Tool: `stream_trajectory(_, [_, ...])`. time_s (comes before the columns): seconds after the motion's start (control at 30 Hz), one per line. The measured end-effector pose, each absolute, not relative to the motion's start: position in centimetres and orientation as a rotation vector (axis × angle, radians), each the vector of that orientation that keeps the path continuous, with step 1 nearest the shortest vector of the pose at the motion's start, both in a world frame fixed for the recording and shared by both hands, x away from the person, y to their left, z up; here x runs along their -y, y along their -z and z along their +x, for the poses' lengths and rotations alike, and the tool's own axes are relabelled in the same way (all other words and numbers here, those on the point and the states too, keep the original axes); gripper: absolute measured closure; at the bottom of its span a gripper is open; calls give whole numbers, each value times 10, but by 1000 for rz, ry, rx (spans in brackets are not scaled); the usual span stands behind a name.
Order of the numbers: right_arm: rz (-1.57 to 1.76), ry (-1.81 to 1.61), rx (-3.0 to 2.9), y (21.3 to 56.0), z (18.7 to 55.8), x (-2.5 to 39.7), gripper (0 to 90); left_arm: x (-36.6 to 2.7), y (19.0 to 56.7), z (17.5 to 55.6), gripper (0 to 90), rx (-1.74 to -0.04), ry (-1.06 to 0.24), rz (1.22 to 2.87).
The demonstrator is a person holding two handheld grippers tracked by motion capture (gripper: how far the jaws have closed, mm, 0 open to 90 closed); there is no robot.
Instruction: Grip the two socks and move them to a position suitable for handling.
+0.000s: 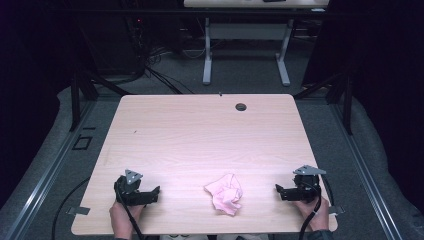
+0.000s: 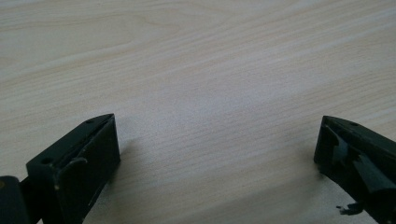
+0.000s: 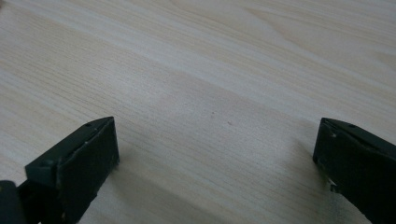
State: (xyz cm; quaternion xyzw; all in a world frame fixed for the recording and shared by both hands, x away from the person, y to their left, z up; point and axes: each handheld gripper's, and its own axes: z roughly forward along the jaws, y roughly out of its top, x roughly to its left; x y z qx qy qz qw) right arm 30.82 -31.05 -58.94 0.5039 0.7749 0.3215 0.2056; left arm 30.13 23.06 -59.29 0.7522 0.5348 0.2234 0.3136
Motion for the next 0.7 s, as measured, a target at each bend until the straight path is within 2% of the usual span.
stream_trajectory(0.53, [1374,-893,-2214,587,311,308,0,-230,593,302,1,-1402,-589,1985])
stream_trajectory(0.7, [1326,-923,-2249,574,309,296,0,-230,593,302,1,-1402,-588,1985])
